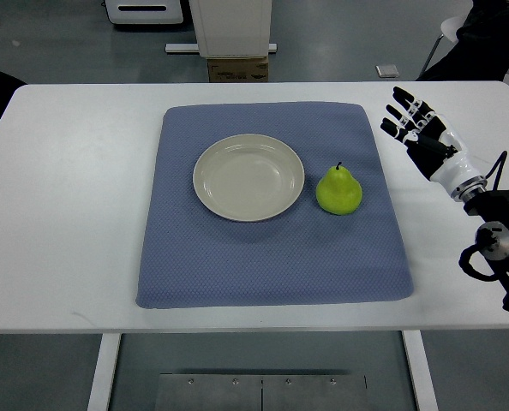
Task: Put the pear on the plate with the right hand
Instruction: 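Move the open right hand toward the green pear, then close the right hand fingers around the green pear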
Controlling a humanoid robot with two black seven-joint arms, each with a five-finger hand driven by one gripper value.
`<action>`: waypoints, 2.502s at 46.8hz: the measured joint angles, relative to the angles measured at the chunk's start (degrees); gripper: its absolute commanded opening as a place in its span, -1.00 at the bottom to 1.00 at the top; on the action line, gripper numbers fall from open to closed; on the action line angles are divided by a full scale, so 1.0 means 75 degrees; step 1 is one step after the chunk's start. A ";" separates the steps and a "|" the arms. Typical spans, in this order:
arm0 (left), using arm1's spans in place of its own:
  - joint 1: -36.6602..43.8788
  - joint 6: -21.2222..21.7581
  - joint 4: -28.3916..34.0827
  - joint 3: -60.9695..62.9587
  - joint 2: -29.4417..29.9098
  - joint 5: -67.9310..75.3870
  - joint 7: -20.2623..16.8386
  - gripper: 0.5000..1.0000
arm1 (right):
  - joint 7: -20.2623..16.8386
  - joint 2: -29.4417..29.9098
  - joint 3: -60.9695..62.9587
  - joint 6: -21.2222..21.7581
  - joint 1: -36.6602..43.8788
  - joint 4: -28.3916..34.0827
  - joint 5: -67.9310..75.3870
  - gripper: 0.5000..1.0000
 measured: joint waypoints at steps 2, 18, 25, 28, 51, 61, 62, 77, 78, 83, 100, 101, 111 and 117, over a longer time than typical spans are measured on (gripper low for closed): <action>0.0000 0.0000 0.0000 0.0000 0.0000 0.0000 0.0000 1.00 | 0.0111 -0.0048 -0.0179 0.0069 -0.0010 0.0064 0.0000 1.00; 0.0001 0.0000 0.0000 0.0001 0.0000 0.0001 -0.0002 1.00 | 0.0730 -0.0245 -0.1252 0.0117 -0.0012 0.0537 -0.0011 0.98; 0.0000 0.0000 0.0000 0.0001 0.0000 0.0001 -0.0002 1.00 | 0.0772 -0.0217 -0.1512 0.0045 0.0061 0.0552 -0.0030 0.97; 0.0000 0.0000 0.0000 0.0000 0.0000 0.0001 -0.0002 1.00 | 0.0772 -0.0192 -0.1544 0.0020 0.0068 0.0547 -0.0043 0.95; 0.0000 0.0000 0.0000 0.0000 0.0000 0.0001 0.0002 1.00 | 0.1411 -0.0152 -0.2955 -0.0442 0.0499 0.0539 -0.0107 0.94; 0.0000 0.0000 0.0000 0.0000 0.0000 0.0001 0.0001 1.00 | 0.1411 -0.0155 -0.3433 -0.1001 0.0608 0.0512 -0.0128 0.94; 0.0000 0.0000 0.0000 0.0000 0.0000 0.0001 0.0001 1.00 | 0.1411 -0.0153 -0.3481 -0.1054 0.0613 0.0504 -0.0128 0.94; 0.0000 0.0000 0.0000 0.0000 0.0000 0.0001 0.0001 1.00 | 0.1411 -0.0182 -0.3814 -0.1273 0.0611 0.0486 -0.0131 0.94; 0.0000 0.0000 0.0000 0.0000 0.0000 0.0001 0.0001 1.00 | 0.1411 -0.0190 -0.3865 -0.1273 0.0610 0.0486 -0.0131 0.94; 0.0000 0.0000 0.0000 0.0000 0.0000 0.0001 0.0001 1.00 | 0.1410 -0.0208 -0.4165 -0.1273 0.0615 0.0491 -0.0129 0.94; 0.0000 0.0000 0.0000 0.0001 0.0000 0.0001 -0.0001 1.00 | 0.1409 -0.0210 -0.4266 -0.1277 0.0611 0.0492 -0.0138 0.94; 0.0000 0.0000 0.0000 0.0000 0.0000 0.0001 -0.0001 1.00 | 0.1409 -0.0209 -0.4266 -0.1280 0.0609 0.0490 -0.0139 0.94; 0.0000 0.0000 0.0000 0.0000 0.0000 0.0001 -0.0001 1.00 | 0.1409 -0.0209 -0.4284 -0.1284 0.0587 0.0484 -0.0183 0.94; 0.0000 0.0000 0.0000 0.0000 0.0000 0.0001 -0.0001 1.00 | 0.1409 -0.0205 -0.4504 -0.1436 0.0585 0.0473 -0.0218 0.93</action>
